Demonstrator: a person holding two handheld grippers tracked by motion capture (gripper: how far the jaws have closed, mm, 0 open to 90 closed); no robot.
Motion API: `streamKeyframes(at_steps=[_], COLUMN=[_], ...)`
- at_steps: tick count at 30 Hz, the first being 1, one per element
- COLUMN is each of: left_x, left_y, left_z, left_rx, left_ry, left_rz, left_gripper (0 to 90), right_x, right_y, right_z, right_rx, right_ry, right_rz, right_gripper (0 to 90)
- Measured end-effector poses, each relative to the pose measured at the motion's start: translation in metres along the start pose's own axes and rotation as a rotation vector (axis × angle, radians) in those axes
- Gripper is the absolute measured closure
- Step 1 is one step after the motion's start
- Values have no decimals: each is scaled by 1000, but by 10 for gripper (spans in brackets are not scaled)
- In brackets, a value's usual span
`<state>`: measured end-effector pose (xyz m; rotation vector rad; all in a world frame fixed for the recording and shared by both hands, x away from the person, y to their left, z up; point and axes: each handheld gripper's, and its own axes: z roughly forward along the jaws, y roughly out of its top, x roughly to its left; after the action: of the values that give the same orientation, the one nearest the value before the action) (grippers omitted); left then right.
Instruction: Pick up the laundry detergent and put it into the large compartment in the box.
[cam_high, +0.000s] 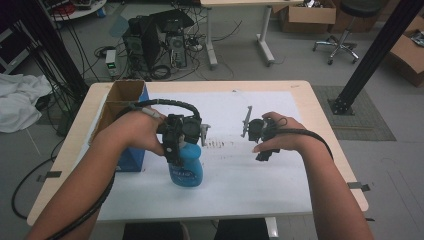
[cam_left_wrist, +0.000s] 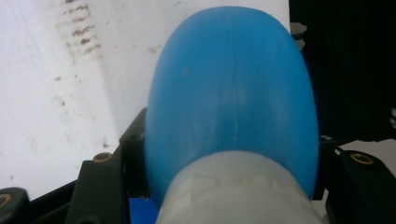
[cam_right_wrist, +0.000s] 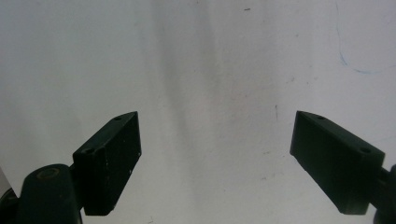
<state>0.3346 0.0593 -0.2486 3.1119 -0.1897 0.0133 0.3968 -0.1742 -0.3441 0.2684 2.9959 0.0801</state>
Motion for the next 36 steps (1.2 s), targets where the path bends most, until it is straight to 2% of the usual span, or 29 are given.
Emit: streamKeyframes(at_steps=[1, 3, 7, 9, 10, 11, 13, 15, 19, 25, 29, 33, 34, 36], left_x=[1, 2, 10, 17, 25, 25, 32, 36, 40, 42, 44, 47, 49, 50], left_y=[-2, -3, -9, -14, -20, -20, -27, -30, -32, -32, -34, -38, -39, -40], left_z=[-6, -9, -21, -28, -36, -36, -43, -50, -60, -69, -75, -84, -89, -96], left_rx=[4, 4, 11, 11, -16, -16, -31, -31, -15, 16, 12, -7, -22, -40], left_ry=[1, 0, -5, -14, -34, -34, -52, -46, -29, -18, -21, -14, -18, -19], left_rz=[-20, -33, -118, -187, -268, -268, -342, -400, -476, -557, -615, -704, -747, -791], left_gripper=[385, 385, 384, 385, 384, 384, 384, 384, 384, 385, 385, 385, 385, 384], right_x=[0, 0, 1, 1, 2, 2, 3, 4, 4, 4, 4, 5, 5, 5], right_y=[0, 0, 0, 1, 1, 2, 3, 3, 5, 8, 9, 10, 10, 10], right_z=[0, 0, -2, -2, -2, -2, -3, -2, -3, -3, -5, -8, -8, -9], right_rx=[-3, -5, -8, -5, -6, -8, -8, -13, -21, -22, -26, -29, -28, -29], right_ry=[-1, -1, -3, -2, -4, -5, -5, -6, -8, -8, -14, -17, -19, -21], right_rz=[-1, 0, -3, -12, -13, -17, -21, -21, -28, -30, -36, -38, -38, -42], right_gripper=[166, 166, 166, 166, 166, 166, 166, 166, 166, 166, 166, 166, 166, 166])
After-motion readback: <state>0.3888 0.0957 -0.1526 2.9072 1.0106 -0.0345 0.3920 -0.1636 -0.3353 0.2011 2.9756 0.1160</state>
